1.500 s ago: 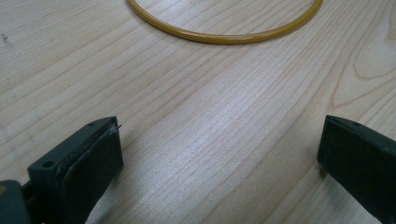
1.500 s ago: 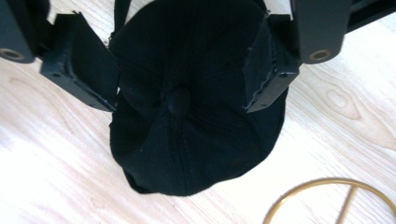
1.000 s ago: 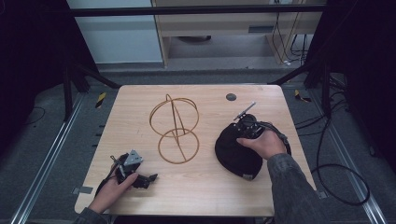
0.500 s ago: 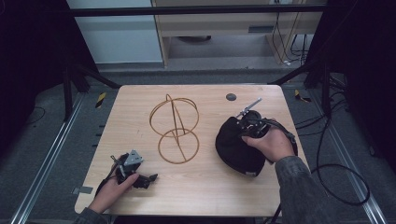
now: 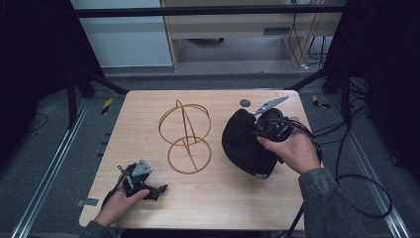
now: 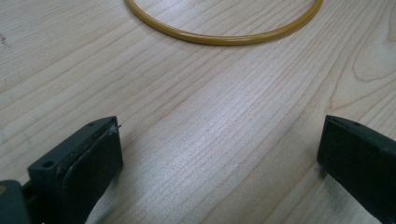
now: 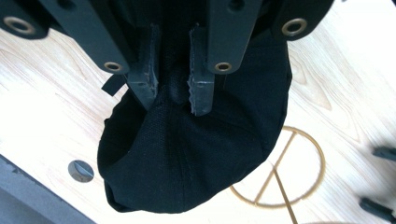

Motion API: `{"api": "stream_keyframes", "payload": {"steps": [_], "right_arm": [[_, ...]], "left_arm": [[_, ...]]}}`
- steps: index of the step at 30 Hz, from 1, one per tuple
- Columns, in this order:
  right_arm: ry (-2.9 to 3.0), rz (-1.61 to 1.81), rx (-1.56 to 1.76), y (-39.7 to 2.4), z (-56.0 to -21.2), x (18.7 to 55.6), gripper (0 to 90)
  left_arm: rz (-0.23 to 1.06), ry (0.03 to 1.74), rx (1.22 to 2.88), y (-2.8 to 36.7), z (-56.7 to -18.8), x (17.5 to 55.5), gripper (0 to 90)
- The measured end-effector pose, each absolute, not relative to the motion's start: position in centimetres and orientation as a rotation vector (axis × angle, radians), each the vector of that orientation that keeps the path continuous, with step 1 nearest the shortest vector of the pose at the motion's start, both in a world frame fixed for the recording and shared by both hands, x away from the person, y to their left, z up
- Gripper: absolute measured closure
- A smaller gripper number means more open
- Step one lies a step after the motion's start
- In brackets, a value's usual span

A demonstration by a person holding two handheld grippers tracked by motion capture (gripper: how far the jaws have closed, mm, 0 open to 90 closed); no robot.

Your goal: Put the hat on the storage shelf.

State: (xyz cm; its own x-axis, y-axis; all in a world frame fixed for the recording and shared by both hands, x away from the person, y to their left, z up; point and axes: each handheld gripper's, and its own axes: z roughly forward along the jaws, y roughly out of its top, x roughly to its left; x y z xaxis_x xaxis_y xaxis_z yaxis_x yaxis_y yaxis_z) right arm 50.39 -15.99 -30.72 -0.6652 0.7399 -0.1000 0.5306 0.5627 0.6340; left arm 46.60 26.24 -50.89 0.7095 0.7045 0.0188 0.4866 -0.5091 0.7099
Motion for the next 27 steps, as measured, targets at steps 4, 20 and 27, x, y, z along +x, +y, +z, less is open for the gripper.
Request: {"api": "stream_keyframes", "payload": {"steps": [4, 20, 27], "right_arm": [[2.414, 0.847, 1.046, -16.3, -30.2, 50.2, 77.3], [2.288, 0.977, 1.043, -17.3, -27.4, 49.2, 77.6], [2.266, 0.996, 1.027, -17.4, -26.3, 49.1, 77.8]], "left_arm": [[0.399, 0.899, 2.213, 26.2, -50.9, 46.6, 0.0], [0.399, 0.901, 2.212, 26.2, -50.9, 46.5, 0.0], [0.4, 0.901, 2.211, 26.2, -50.9, 46.5, 0.0]]}}
